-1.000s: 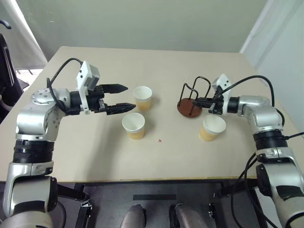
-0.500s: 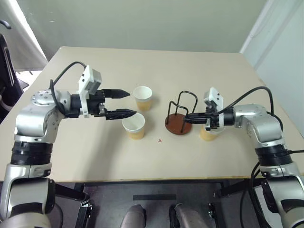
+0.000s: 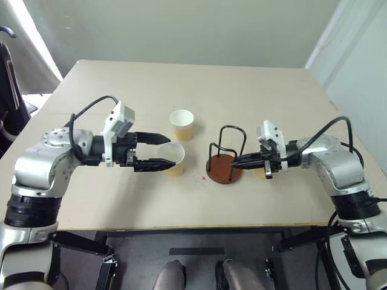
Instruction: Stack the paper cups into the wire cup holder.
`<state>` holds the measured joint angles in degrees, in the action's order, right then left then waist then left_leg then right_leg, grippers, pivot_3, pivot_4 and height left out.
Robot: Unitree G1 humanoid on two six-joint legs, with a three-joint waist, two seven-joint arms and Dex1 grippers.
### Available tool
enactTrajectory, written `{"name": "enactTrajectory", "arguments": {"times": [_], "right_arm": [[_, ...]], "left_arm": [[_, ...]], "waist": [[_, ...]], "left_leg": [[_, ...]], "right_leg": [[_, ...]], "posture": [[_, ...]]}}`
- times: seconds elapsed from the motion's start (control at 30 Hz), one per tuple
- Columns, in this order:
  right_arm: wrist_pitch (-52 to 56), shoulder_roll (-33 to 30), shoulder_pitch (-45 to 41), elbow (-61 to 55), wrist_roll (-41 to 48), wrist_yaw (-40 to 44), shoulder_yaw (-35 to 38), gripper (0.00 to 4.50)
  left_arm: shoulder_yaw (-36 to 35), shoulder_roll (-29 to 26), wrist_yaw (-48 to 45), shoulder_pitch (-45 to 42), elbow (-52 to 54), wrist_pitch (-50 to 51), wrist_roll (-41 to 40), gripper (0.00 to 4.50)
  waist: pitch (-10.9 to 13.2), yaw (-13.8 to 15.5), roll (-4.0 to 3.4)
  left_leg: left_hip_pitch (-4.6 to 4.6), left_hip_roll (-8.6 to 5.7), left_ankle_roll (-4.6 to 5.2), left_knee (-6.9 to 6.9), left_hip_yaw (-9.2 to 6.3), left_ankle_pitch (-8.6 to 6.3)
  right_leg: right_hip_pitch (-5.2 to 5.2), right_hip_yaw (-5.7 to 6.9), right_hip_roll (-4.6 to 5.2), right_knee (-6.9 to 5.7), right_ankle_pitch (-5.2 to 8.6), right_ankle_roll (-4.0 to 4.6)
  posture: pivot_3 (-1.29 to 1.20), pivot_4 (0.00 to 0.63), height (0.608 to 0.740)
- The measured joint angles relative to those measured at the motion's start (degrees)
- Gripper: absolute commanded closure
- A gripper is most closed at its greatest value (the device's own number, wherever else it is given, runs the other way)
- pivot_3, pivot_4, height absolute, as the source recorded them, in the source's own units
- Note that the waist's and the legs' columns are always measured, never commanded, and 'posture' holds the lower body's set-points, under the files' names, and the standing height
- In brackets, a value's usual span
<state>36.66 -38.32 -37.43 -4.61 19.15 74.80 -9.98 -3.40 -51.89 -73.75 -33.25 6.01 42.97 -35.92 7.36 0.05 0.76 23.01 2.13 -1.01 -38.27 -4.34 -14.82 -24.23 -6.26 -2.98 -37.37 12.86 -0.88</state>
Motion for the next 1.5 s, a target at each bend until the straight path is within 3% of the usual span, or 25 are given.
{"name": "enactTrajectory", "arguments": {"times": [0.53, 1.5], "right_arm": [[-5.39, -0.58, -0.38, -2.04, 0.35, 3.05, -2.83, 4.48], [-16.59, 2.68, -5.89, 11.32, -6.02, 6.31, -8.34, 4.48]], "left_arm": [[-1.49, -7.8, -3.76, 4.81, 5.49, 4.97, -5.79, 0.0], [-2.36, -8.38, -2.38, 5.75, 6.6, 4.91, -6.79, 0.0]], "waist": [[0.0, -0.07, 0.0], [0.0, -0.23, -0.01]], "left_leg": [[-0.06, 0.0, 0.16, -0.01, 0.0, 0.04], [-0.07, 0.0, 0.19, 0.01, 0.0, 0.09]], "right_leg": [[-0.02, 0.0, 0.0, -0.15, -0.09, 0.12], [-0.21, 0.01, 0.0, -0.51, -0.11, 0.44]], "posture": [[0.0, 0.15, 0.74], [0.0, 0.15, 0.74]]}}
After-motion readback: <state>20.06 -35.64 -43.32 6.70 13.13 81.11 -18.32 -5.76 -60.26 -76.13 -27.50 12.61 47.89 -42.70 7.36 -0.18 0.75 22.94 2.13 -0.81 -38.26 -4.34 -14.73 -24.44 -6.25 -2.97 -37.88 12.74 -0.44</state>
